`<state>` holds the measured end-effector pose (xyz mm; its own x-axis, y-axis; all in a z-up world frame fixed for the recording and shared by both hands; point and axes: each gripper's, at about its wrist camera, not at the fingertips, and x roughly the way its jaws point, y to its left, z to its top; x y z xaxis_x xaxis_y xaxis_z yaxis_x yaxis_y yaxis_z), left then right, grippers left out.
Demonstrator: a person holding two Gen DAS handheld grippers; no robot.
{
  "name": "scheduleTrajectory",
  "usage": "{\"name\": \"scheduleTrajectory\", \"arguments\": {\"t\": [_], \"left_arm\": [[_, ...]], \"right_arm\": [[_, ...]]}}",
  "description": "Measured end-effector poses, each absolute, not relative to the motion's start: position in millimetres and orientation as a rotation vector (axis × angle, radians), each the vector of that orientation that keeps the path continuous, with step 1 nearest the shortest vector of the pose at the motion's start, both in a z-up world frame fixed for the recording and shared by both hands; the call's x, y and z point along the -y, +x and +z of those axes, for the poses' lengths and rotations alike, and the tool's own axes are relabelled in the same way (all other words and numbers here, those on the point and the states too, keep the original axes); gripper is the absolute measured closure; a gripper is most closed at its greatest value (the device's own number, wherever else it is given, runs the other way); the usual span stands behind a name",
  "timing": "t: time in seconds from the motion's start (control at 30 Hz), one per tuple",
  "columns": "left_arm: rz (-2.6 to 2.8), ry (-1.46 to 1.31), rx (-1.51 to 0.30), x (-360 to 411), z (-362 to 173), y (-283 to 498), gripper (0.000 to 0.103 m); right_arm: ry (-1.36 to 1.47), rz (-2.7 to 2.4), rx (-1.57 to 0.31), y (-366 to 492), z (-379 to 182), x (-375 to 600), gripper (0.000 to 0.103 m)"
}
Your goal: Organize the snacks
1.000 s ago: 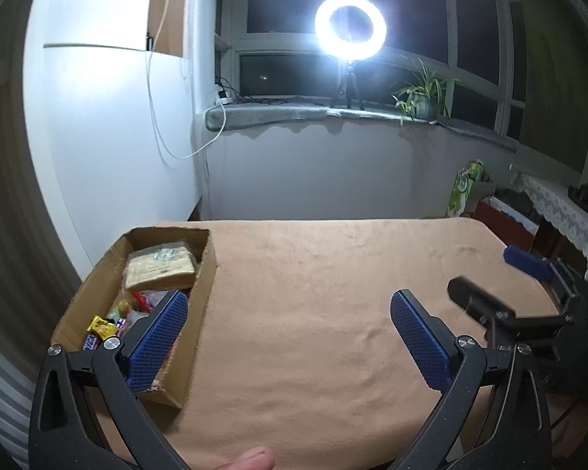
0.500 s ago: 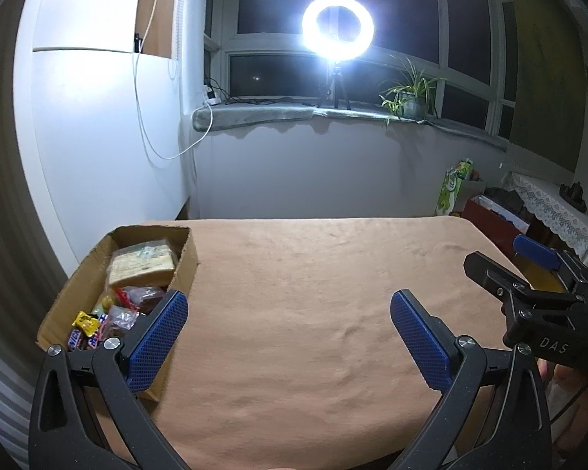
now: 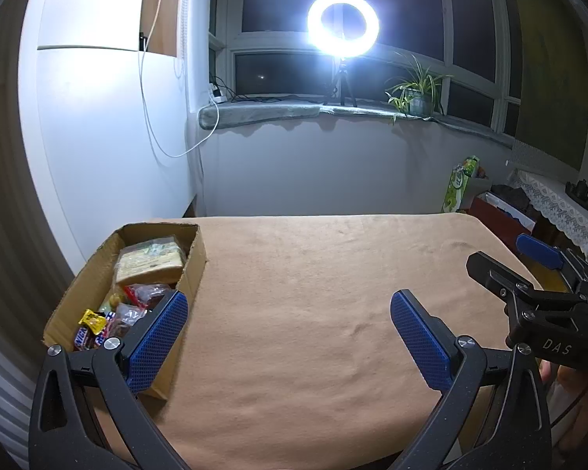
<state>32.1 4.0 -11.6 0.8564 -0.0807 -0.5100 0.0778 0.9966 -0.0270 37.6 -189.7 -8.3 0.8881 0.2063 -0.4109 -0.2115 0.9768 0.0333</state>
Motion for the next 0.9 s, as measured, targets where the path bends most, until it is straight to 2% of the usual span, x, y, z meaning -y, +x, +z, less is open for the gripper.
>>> {"name": "scheduleTrajectory", "arguments": {"t": [0.9], "left_arm": [[-0.09, -0.052, -0.549, -12.0, -12.5, 28.7, 0.0]], "right_arm": [[-0.012, 0.217, -0.428, 37.3, -9.1, 189.3, 0.0]]}}
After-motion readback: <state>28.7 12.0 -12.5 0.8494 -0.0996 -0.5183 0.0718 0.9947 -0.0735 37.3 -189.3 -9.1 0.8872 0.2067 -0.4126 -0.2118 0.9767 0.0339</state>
